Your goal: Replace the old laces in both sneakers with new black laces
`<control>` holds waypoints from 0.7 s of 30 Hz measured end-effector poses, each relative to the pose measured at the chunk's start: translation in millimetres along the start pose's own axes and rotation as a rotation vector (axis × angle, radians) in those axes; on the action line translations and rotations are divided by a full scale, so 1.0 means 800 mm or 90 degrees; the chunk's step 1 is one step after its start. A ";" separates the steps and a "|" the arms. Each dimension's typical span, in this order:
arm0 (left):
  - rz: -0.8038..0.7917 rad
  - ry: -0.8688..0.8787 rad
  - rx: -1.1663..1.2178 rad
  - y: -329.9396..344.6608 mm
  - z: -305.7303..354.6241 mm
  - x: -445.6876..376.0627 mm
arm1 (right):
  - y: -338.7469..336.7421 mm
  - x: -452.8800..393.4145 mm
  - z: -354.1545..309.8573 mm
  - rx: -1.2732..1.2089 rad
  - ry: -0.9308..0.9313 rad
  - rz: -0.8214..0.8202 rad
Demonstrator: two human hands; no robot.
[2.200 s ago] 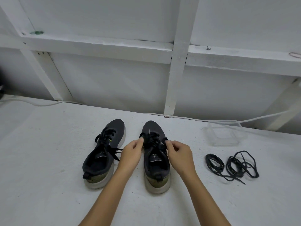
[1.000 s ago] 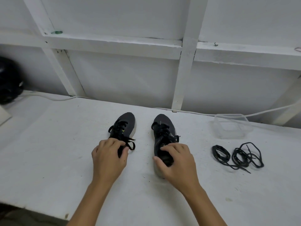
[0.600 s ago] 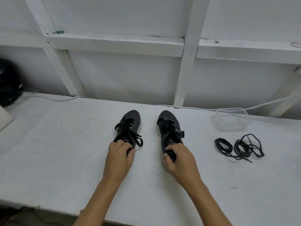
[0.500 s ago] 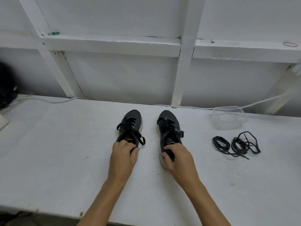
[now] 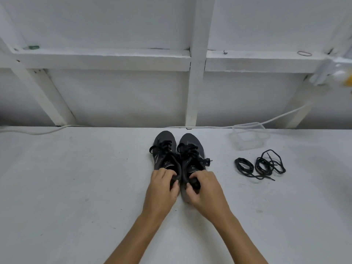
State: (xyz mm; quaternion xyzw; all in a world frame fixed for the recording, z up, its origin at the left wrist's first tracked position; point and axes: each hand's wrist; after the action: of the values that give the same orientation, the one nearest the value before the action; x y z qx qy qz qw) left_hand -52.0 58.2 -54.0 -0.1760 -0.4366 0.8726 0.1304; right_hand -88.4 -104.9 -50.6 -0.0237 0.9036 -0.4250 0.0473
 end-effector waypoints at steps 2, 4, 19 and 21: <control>-0.007 0.009 -0.003 0.000 -0.004 -0.009 | 0.001 -0.013 0.005 0.001 -0.005 -0.005; -0.012 0.015 -0.007 -0.001 -0.007 -0.023 | 0.001 -0.028 0.013 0.006 -0.003 -0.009; -0.055 0.024 -0.007 0.000 -0.012 -0.082 | -0.016 -0.097 0.047 0.016 -0.011 -0.001; -0.056 0.019 -0.005 0.001 -0.011 -0.082 | -0.013 -0.096 0.047 0.003 -0.018 0.007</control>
State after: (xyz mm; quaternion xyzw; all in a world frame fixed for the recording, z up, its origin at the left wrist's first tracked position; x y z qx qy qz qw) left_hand 11.2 39.2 -46.6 -0.1700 -0.4454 0.8616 0.1746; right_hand -7.6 -134.3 -61.4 -0.0246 0.9021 -0.4263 0.0621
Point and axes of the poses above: each hand's wrist, its own x-axis away from the middle knuckle, its own y-axis out of the palm, z = x × y, and after that the axes turned 14 degrees about -z, right-handed
